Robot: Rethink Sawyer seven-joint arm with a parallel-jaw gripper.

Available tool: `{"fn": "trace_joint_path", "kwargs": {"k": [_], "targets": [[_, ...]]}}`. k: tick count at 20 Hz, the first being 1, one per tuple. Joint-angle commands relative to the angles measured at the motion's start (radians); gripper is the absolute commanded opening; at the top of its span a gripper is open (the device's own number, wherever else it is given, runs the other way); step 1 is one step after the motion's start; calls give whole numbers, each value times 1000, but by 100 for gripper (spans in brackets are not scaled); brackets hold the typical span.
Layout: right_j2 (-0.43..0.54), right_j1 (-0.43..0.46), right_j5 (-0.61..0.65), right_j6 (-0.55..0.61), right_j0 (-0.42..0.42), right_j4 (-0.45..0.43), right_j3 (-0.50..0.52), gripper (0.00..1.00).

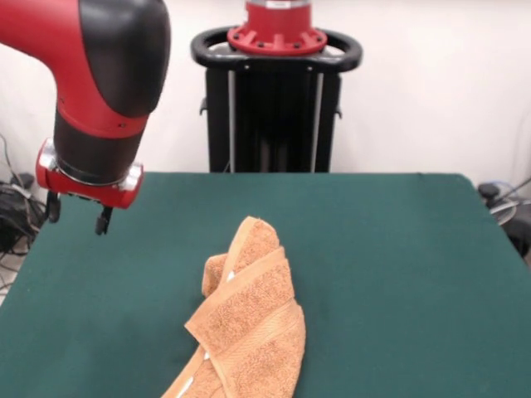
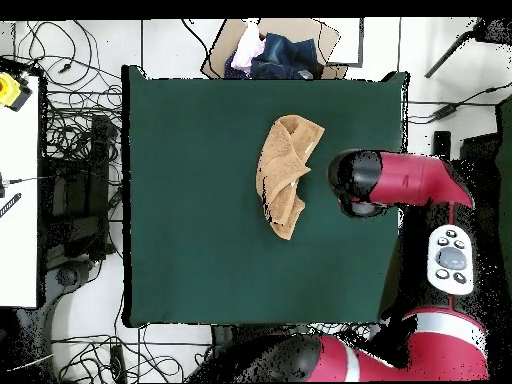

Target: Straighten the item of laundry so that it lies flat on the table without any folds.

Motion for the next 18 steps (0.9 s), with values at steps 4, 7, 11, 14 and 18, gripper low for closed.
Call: {"fn": "trace_joint_path", "kwargs": {"k": [4,7,11,14,18], "targets": [[209,-17,-136,-24,-49,111,196,100],[224,-16,-142,-24,-59,124,197,100],[235,-16,-148,-25,-70,128,199,100],[253,-23,-154,-36,-90,136,209,100],[279,-14,-159,-36,-107,147,206,100]]}}
